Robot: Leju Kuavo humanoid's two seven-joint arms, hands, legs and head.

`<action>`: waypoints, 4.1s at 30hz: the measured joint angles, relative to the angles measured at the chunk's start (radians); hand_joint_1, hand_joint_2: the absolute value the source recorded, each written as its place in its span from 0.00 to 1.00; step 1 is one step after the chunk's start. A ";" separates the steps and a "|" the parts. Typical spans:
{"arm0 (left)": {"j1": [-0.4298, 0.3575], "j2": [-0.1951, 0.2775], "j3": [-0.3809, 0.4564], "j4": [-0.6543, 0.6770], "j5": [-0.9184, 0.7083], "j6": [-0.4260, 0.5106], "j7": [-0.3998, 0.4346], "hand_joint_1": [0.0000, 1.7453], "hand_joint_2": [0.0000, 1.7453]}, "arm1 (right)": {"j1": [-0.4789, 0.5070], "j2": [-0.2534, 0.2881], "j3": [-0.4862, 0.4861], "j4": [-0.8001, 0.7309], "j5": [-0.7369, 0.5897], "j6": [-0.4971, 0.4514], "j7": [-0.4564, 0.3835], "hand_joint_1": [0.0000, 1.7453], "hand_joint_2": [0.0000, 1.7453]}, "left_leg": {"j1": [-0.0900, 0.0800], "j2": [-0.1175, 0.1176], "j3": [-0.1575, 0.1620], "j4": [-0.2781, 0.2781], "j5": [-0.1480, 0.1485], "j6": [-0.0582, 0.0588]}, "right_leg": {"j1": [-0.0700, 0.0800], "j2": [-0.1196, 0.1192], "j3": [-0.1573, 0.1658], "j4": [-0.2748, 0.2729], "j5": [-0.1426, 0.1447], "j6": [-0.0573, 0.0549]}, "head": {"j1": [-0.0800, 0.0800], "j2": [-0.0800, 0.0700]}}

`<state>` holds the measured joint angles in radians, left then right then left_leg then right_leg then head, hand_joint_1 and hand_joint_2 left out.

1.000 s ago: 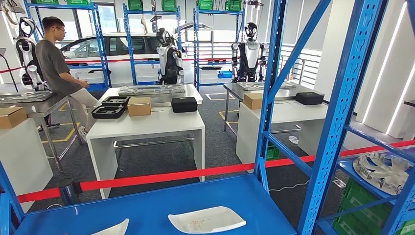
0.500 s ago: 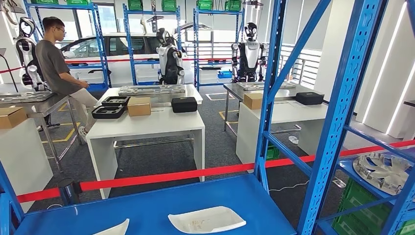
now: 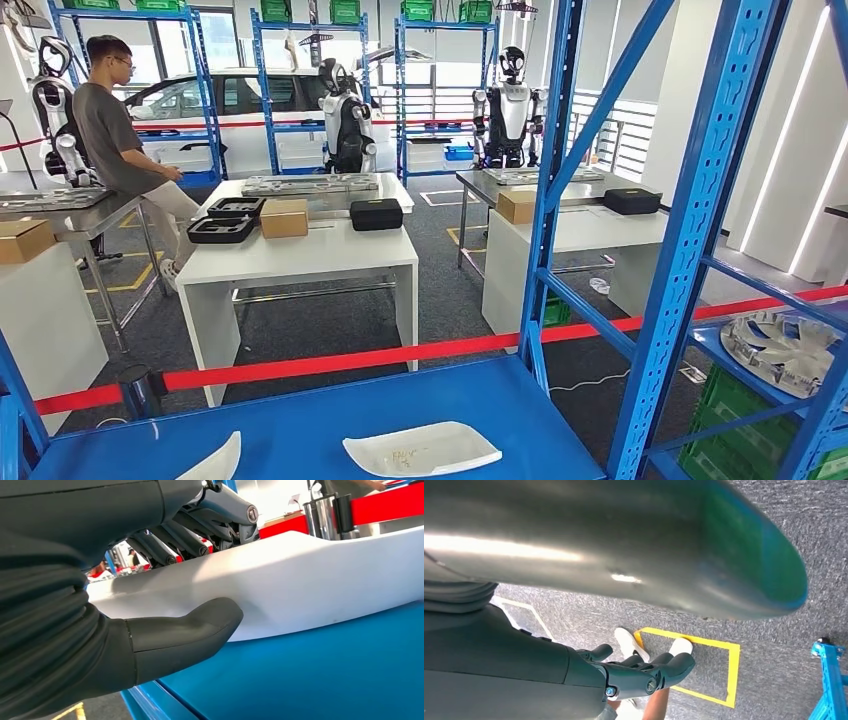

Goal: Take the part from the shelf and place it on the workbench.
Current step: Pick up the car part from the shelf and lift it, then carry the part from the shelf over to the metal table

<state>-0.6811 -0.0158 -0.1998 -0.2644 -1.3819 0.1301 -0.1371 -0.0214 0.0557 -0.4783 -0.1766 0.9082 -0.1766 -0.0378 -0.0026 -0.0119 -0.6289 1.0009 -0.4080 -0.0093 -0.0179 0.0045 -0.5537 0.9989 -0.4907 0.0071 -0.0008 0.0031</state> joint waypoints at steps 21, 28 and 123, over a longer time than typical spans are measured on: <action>-0.041 -0.080 0.058 -0.056 0.091 0.285 -0.223 1.00 1.00 | 0.000 0.003 -0.038 0.000 0.016 -0.003 -0.017 0.00 0.00 | 0.000 0.000 0.000 0.000 0.000 0.000 | 0.000 0.000 0.000 0.000 0.000 0.000 | 0.000 0.000; -0.078 -0.102 0.057 -0.091 0.121 0.327 -0.292 1.00 1.00 | 0.000 0.003 -0.048 0.000 0.022 -0.003 -0.021 0.00 0.00 | 0.000 0.000 0.001 0.000 0.000 0.000 | 0.000 0.000 -0.001 0.001 0.000 0.000 | 0.000 0.000; -0.178 0.003 -0.166 -0.326 0.373 0.261 -0.337 1.00 1.00 | -0.019 0.018 -0.192 0.000 0.054 -0.006 -0.066 0.00 0.00 | 0.003 0.014 -0.062 0.282 -0.154 -0.035 | -0.005 0.000 -0.100 0.049 0.056 -0.039 | -0.004 0.000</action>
<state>-0.8588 -0.0127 -0.3658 -0.5904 -1.0092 0.3914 -0.4746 -0.0407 0.0740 -0.6707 -0.1766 0.9617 -0.1827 -0.1034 0.0003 0.0017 -0.6909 1.2830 -0.5616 -0.0446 -0.0233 0.0040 -0.6535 1.0478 -0.4347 -0.0317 -0.0047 0.0031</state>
